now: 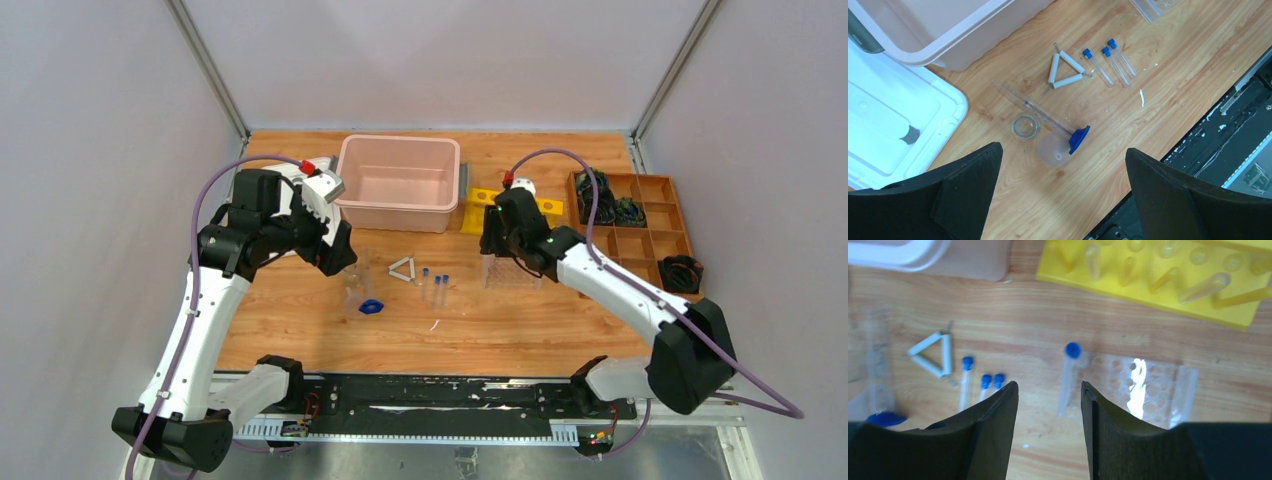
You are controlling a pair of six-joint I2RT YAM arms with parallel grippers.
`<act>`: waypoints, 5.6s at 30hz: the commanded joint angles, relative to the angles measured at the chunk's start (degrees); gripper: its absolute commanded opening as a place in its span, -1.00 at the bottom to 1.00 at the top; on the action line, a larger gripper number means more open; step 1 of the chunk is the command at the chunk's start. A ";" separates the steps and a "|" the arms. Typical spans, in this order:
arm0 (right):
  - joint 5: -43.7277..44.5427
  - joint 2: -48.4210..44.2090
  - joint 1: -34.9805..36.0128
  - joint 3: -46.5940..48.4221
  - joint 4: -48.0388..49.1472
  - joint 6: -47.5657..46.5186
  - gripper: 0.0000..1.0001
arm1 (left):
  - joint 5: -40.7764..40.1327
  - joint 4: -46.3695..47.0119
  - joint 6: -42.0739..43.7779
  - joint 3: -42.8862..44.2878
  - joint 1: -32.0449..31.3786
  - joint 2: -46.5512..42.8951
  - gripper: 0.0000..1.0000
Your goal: Organize the chemistry lab equipment
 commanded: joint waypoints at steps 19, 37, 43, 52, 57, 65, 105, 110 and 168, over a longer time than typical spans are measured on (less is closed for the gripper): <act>-4.86 20.50 14.18 7.90 -3.53 12.57 -0.22 | -0.22 0.64 -0.33 0.05 -0.14 -1.31 1.00; -3.01 28.08 14.19 11.56 -5.44 10.79 -0.25 | -0.16 0.64 -0.25 1.32 -0.14 -1.59 1.00; 0.03 30.88 14.17 14.70 -9.17 10.34 -0.45 | -0.33 0.64 -0.12 1.91 -0.14 -0.81 1.00; 5.59 32.30 14.10 20.03 -16.44 7.76 -0.88 | 0.20 0.64 -0.01 1.20 -0.14 -1.17 1.00; 5.47 26.77 14.14 21.00 -17.01 7.83 -1.00 | 0.94 0.71 -0.01 0.78 -0.14 -1.59 1.00; 1.82 14.90 18.23 21.40 -11.57 7.56 -1.00 | 3.96 0.72 -0.98 1.51 -0.14 -2.06 1.00; 3.18 5.29 31.89 22.05 21.15 6.23 -0.19 | 18.96 0.73 -2.49 0.00 -0.14 -0.60 -0.97; -5.09 9.10 28.22 32.12 4.99 6.94 0.05 | 15.78 0.61 1.73 -0.65 -0.14 -2.51 -1.00; 18.46 -5.34 11.31 -0.23 -4.40 -5.76 -1.00 | 0.55 -1.03 1.13 0.82 -0.14 -0.45 1.00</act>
